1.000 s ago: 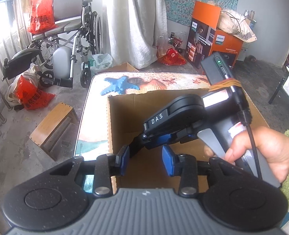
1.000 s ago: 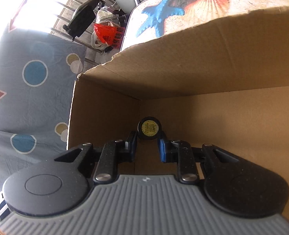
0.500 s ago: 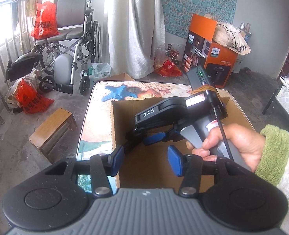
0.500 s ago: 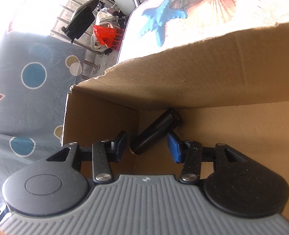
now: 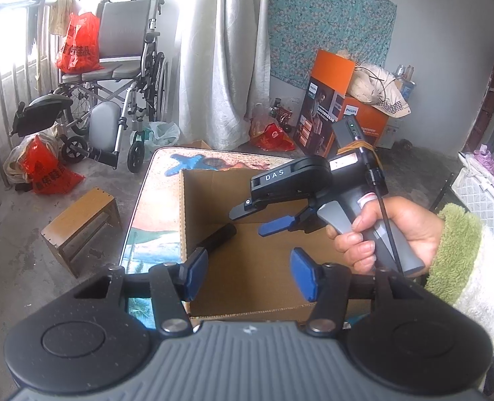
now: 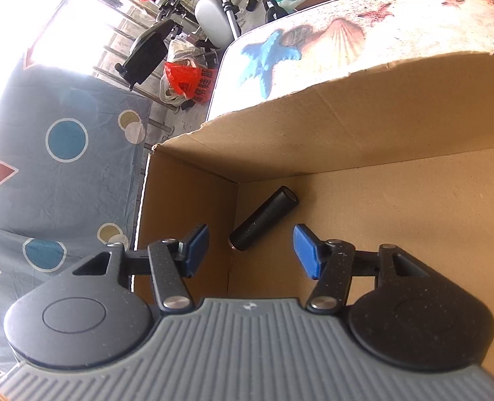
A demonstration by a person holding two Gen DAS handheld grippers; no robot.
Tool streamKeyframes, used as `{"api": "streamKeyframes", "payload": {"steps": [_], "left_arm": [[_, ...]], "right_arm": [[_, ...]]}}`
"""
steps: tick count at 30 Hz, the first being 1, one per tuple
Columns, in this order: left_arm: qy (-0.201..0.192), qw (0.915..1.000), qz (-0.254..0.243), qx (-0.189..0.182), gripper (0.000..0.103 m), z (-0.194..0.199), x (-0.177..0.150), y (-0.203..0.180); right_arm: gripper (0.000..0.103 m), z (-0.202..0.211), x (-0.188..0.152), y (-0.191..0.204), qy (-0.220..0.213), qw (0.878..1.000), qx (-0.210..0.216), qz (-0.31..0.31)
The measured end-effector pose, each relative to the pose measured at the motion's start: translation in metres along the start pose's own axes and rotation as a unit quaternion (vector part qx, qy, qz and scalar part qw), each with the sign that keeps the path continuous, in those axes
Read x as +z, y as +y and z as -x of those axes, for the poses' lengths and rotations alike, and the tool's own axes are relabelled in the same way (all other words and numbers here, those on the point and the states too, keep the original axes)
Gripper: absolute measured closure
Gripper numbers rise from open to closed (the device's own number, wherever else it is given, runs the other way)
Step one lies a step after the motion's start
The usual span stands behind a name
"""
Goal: Organize rigid objects
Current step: 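Lift the open right tool out of the box toward the table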
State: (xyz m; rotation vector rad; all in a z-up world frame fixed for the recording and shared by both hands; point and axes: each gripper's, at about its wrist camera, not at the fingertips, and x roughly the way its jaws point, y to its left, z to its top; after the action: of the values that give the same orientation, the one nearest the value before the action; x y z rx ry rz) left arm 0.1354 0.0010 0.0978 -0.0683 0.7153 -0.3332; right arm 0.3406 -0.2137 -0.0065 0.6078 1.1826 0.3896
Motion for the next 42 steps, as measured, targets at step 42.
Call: {"api": "streamKeyframes", "payload": {"steps": [42], "left_arm": [[0.012, 0.9967, -0.022, -0.078, 0.039, 0.022, -0.059, -0.022]], "right_arm": [[0.059, 0.134, -0.093, 0.022, -0.089, 0.99, 0.032, 0.108]]}}
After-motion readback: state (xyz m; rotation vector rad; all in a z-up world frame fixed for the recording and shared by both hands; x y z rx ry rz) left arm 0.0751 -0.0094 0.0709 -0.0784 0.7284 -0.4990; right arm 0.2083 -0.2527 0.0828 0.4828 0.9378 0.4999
